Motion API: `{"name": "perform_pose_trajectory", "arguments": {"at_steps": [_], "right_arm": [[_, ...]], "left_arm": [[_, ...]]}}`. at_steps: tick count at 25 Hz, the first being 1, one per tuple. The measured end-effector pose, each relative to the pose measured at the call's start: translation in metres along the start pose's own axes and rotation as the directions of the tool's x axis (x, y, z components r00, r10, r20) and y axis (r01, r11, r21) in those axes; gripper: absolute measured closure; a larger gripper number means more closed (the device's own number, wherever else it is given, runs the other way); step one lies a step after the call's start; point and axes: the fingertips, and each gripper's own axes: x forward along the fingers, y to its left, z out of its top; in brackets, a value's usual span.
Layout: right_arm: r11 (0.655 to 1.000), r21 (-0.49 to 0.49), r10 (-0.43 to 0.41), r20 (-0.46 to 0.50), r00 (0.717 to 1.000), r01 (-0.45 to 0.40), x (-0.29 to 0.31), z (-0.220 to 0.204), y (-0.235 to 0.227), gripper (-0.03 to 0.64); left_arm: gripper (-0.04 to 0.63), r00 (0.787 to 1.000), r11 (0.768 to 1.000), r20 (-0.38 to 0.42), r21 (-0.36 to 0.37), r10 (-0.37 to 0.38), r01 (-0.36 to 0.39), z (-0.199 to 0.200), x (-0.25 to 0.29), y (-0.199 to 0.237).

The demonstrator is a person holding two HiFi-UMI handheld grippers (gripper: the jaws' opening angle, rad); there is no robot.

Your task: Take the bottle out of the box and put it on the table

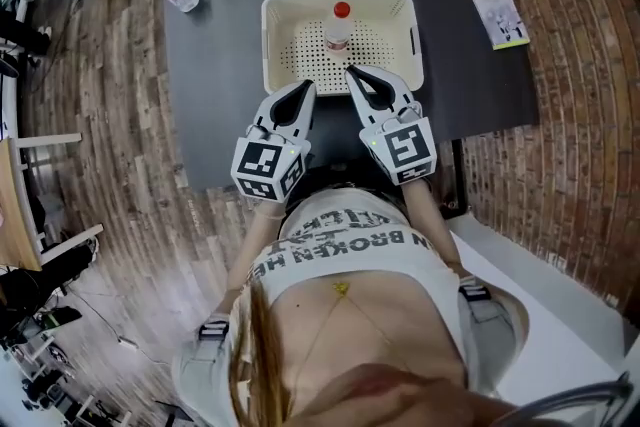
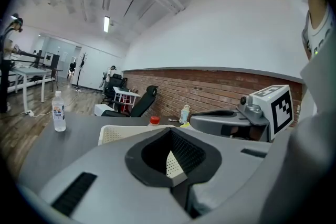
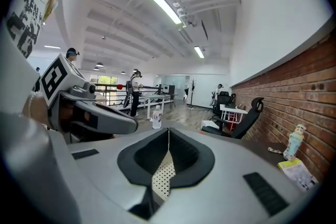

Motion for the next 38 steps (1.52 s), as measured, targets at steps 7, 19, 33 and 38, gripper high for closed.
{"name": "perform_pose_trajectory", "arguments": {"at_steps": [7, 19, 33, 38], "right_arm": [[0.998, 0.004, 0.069, 0.014, 0.997, -0.069, -0.006, 0.0, -0.03, 0.607], [0.994, 0.016, 0.103, 0.031, 0.994, -0.104, 0.006, -0.004, -0.061, 0.607], [0.994, 0.033, 0.103, -0.001, 0.995, -0.102, 0.032, -0.017, -0.07, 0.606], [0.994, 0.032, 0.107, -0.02, 0.994, -0.107, 0.046, -0.023, -0.071, 0.606]], "left_arm": [[0.591, 0.999, 0.999, 0.0, 0.007, 0.036, -0.036, 0.008, 0.034, -0.019], [0.591, 0.998, 0.998, -0.02, 0.013, 0.066, -0.065, 0.011, 0.069, -0.024], [0.591, 0.994, 0.994, -0.036, -0.024, 0.106, -0.106, 0.003, 0.071, -0.007], [0.591, 0.992, 0.992, -0.05, -0.042, 0.116, -0.118, -0.003, 0.066, -0.004]]}}
